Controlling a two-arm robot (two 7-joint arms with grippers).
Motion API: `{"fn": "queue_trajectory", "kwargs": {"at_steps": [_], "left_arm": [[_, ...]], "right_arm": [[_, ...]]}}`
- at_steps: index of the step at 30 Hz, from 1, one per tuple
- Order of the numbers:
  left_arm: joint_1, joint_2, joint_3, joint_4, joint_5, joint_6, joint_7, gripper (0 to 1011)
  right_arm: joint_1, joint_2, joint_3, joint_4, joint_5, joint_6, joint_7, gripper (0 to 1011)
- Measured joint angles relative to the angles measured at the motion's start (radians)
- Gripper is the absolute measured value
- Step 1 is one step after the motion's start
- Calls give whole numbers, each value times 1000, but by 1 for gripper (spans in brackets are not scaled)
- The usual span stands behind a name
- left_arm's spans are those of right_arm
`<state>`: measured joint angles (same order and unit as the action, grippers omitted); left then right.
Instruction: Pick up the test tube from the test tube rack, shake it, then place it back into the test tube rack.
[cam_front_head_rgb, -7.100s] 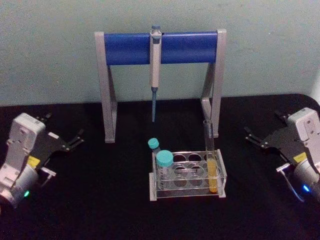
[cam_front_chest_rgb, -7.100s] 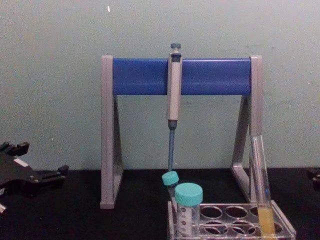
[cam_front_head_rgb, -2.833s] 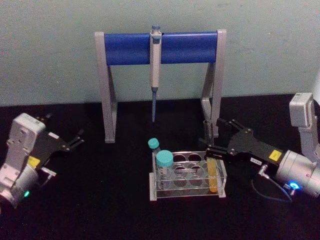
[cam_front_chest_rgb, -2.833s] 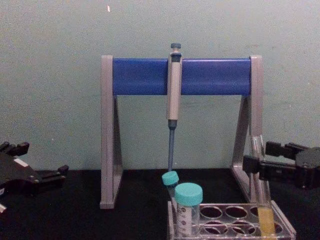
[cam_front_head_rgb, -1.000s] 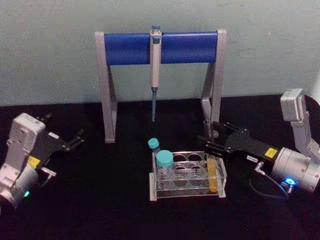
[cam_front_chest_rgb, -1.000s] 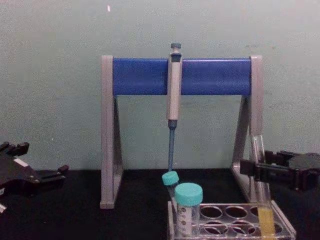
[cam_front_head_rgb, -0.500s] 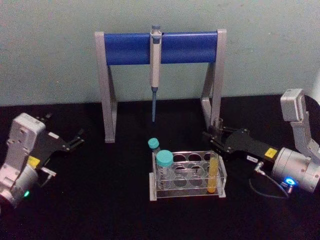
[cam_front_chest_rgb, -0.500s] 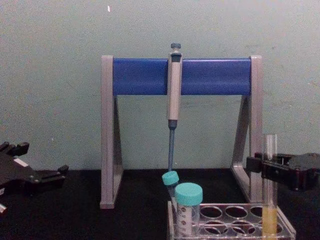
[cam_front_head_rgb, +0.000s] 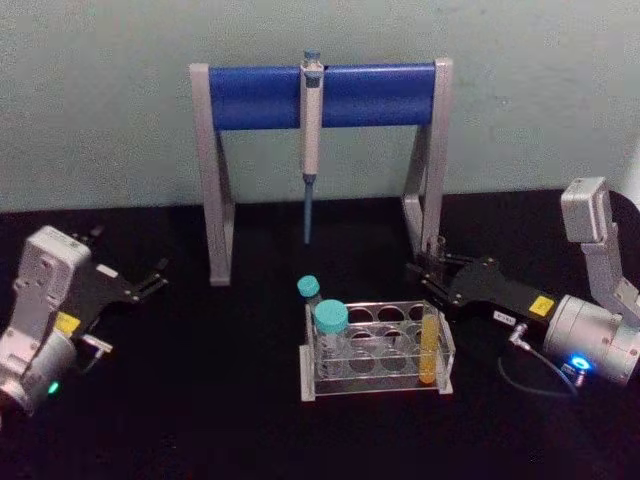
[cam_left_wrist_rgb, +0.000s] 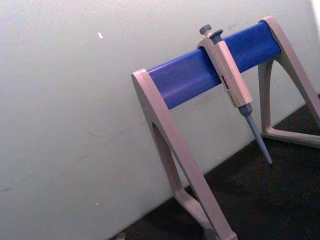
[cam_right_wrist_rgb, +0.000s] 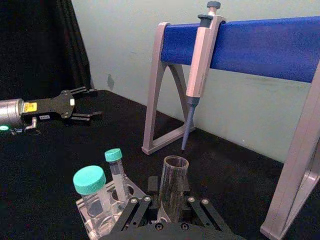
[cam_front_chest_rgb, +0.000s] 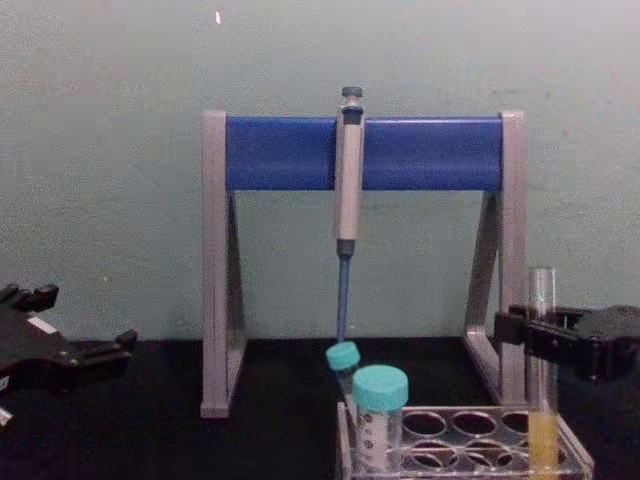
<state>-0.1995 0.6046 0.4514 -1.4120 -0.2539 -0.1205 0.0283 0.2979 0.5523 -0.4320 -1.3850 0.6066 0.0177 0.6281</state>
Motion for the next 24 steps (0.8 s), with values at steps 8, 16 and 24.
{"fn": "queue_trajectory", "kwargs": {"at_steps": [8,16,24], "left_arm": [[0,0,0,0,0,0,0,1001],[0,0,0,0,0,0,0,1001],[0,0,0,0,0,0,0,1001]], "right_arm": [[0,0,0,0,0,0,0,237],[0,0,0,0,-1,0,0,238],[-4,8,-4,-5,-22,-67,29,237]]}}
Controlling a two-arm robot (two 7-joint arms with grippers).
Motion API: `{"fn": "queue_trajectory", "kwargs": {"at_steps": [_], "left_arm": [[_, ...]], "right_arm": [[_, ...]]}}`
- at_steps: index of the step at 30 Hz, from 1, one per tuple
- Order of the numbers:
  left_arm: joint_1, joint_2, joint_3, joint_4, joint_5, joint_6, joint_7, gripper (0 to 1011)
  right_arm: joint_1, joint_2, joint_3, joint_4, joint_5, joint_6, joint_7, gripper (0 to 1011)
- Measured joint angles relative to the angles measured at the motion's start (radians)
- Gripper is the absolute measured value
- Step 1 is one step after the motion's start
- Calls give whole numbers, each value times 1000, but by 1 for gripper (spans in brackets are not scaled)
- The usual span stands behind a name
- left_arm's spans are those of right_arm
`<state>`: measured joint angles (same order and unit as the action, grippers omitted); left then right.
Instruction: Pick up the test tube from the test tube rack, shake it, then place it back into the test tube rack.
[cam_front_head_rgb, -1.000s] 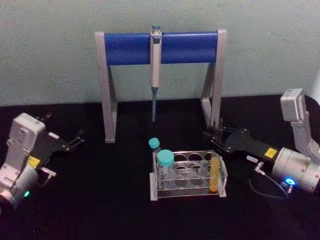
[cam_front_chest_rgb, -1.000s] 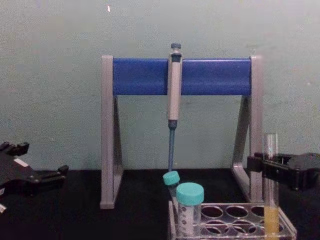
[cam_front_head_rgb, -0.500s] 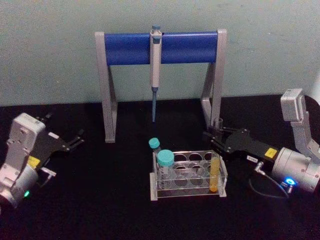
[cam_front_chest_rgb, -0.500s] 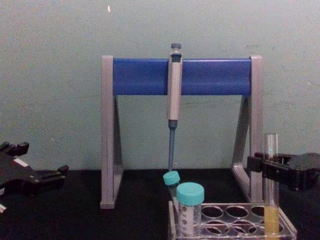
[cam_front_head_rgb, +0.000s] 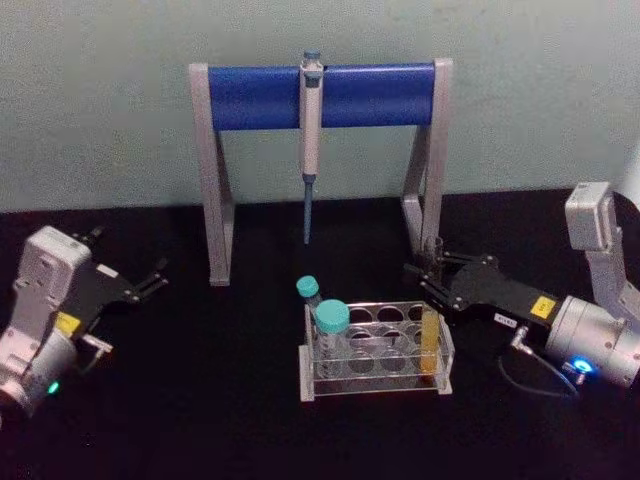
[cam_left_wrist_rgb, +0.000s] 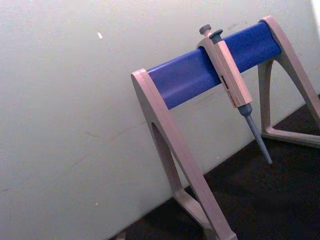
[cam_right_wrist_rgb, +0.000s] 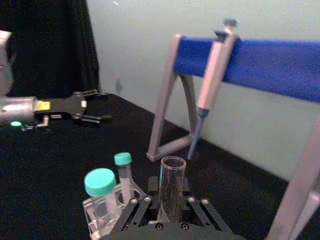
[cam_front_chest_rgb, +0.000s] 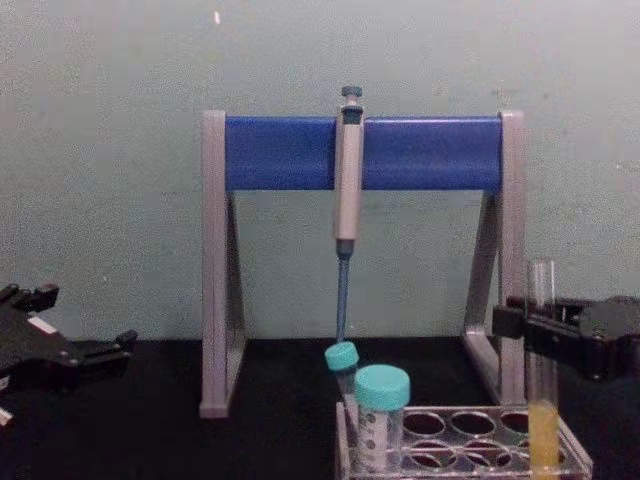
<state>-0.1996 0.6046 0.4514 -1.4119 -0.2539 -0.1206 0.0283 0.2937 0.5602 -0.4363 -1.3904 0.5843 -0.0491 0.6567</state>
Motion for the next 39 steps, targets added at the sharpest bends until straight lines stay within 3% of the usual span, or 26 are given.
{"fn": "queue_trajectory", "kwargs": {"at_steps": [8,16,29,39], "left_arm": [[0,0,0,0,0,0,0,1001],[0,0,0,0,0,0,0,1001],[0,0,0,0,0,0,0,1001],[0,0,0,0,0,0,0,1001]], "right_arm": [[-18,16,4,-38,-26,-100,45,235],[-33,16,17,-44,-24,-172,84,235],[-43,15,36,-52,-6,-216,109,235],[-42,11,57,-73,10,-212,95,235]]}}
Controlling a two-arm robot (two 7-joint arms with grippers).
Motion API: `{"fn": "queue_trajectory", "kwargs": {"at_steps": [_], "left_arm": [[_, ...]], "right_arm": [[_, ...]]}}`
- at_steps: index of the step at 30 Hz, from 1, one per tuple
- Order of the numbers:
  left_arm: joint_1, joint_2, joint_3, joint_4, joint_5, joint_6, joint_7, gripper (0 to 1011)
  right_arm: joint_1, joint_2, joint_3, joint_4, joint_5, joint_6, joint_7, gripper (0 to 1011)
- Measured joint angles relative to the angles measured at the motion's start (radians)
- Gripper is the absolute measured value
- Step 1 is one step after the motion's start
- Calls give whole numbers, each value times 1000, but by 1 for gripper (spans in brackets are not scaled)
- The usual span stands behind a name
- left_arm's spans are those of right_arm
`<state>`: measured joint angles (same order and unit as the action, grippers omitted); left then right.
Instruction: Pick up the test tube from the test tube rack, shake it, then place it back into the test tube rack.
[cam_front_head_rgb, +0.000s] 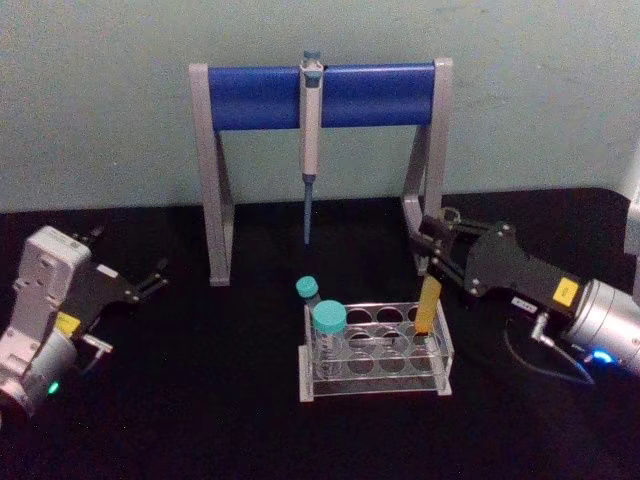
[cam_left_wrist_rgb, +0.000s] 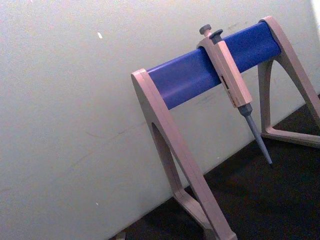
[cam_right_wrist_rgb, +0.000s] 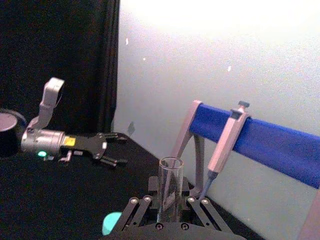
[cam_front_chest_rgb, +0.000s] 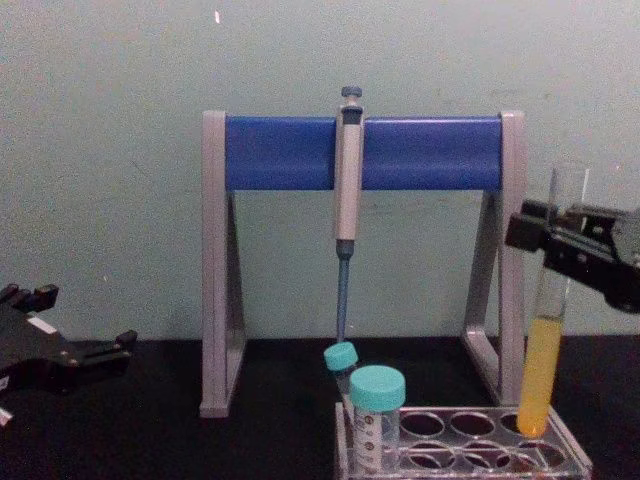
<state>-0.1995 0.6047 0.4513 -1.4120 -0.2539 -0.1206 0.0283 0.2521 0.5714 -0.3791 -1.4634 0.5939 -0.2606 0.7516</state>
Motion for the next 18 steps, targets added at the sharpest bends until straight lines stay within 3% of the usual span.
{"fn": "queue_trajectory", "kwargs": {"at_steps": [18], "left_arm": [[0,0,0,0,0,0,0,1001]], "right_arm": [[39,-46,28,24,53,50,-43,235]]}}
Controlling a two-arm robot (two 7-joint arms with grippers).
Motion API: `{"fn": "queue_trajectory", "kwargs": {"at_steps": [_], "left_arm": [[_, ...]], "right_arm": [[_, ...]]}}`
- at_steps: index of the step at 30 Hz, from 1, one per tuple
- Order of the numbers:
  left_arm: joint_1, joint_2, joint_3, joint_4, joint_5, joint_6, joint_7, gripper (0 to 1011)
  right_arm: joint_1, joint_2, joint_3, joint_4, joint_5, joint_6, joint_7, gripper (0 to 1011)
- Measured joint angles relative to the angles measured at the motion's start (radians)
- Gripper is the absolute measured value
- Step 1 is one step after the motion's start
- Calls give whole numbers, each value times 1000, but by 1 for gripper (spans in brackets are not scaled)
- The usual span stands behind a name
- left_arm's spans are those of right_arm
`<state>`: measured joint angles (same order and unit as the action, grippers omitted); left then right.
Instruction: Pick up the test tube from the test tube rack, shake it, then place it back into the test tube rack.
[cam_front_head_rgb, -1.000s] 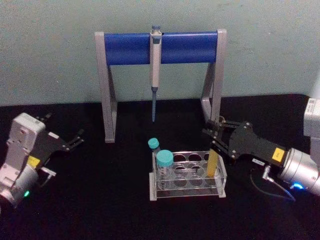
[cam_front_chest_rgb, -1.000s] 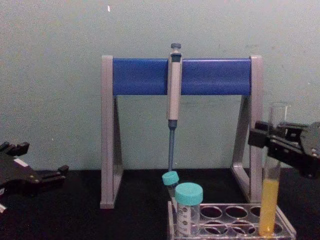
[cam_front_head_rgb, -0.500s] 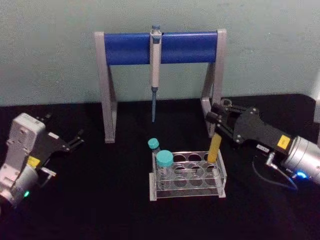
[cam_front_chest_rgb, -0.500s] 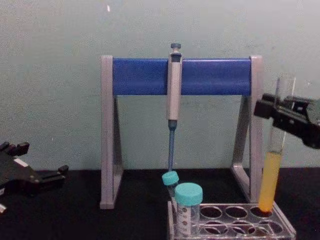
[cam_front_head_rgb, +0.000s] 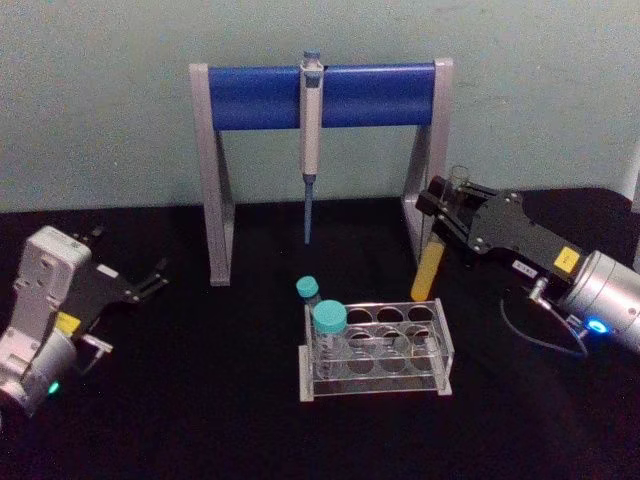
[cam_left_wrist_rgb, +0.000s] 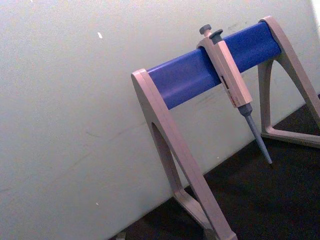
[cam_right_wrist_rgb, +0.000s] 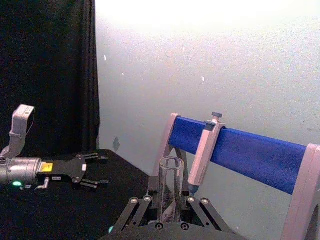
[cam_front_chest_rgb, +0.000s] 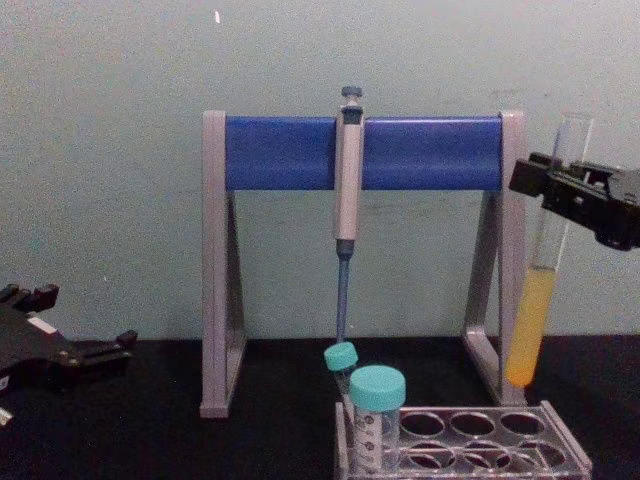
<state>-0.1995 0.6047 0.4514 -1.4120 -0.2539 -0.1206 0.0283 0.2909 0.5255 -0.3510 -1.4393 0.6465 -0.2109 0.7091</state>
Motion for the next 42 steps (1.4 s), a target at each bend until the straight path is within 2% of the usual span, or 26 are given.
{"fn": "queue_trajectory", "kwargs": {"at_steps": [12,19,30,38,42], "left_arm": [[0,0,0,0,0,0,0,1001],[0,0,0,0,0,0,0,1001],[0,0,0,0,0,0,0,1001],[0,0,0,0,0,0,0,1001],[0,0,0,0,0,0,0,1001]], "right_arm": [[56,-25,-38,42,-13,10,28,235],[69,-26,-62,38,-10,20,53,235],[19,27,-63,-39,10,54,40,235],[-34,76,-35,-91,11,71,-7,235],[-45,84,-20,-95,7,70,-27,235]]}}
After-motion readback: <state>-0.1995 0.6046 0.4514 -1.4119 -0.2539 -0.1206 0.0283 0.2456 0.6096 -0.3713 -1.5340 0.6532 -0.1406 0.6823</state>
